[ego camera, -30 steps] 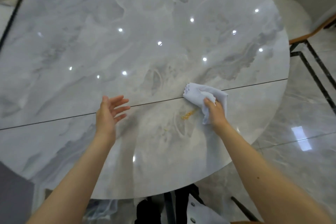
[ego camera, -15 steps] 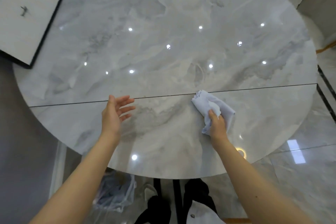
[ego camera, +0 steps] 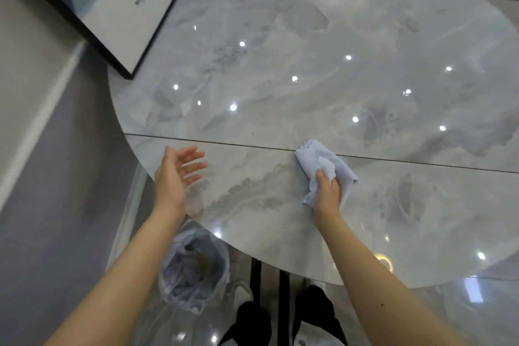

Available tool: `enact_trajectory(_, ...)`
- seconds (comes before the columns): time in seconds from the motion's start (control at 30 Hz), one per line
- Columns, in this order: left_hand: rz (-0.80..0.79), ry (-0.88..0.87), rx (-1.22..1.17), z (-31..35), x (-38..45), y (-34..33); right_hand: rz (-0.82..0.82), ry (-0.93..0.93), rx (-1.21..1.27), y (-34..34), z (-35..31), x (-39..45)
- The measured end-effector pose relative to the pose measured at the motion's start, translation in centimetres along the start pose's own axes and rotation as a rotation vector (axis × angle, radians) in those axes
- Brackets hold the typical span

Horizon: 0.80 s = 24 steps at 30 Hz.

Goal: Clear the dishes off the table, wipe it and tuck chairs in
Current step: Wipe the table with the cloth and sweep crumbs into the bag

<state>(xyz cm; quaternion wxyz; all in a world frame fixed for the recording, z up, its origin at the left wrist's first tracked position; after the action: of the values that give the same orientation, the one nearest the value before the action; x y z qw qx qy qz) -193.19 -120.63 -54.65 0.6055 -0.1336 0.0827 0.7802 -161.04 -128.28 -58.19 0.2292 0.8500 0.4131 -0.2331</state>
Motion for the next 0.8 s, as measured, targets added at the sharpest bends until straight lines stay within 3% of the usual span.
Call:
enact_trajectory(0.43,0.101,-0.031,-0.062,0.3,1.4,5.4,-0.243,-0.059,-0.143,-9.8,-0.1,-2.2)
enact_trajectory(0.8,0.112,-0.018,-0.171,2.2,2.4,3.7,-0.109,-0.262,0.305,-5.3,-3.9,-0.7)
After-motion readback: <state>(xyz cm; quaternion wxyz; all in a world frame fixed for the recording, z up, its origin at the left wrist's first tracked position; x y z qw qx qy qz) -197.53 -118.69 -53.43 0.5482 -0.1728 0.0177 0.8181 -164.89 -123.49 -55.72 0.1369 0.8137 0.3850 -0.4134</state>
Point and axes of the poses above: each hand's wrist, its own x-axis towards the middle knuckle, its own y-axis out of the back of the hand, z = x × y, the point moved 9 cm from there along x, towards the middle knuckle, and after that the axes turned 8 degrees about -y, right-handed, at the moved point
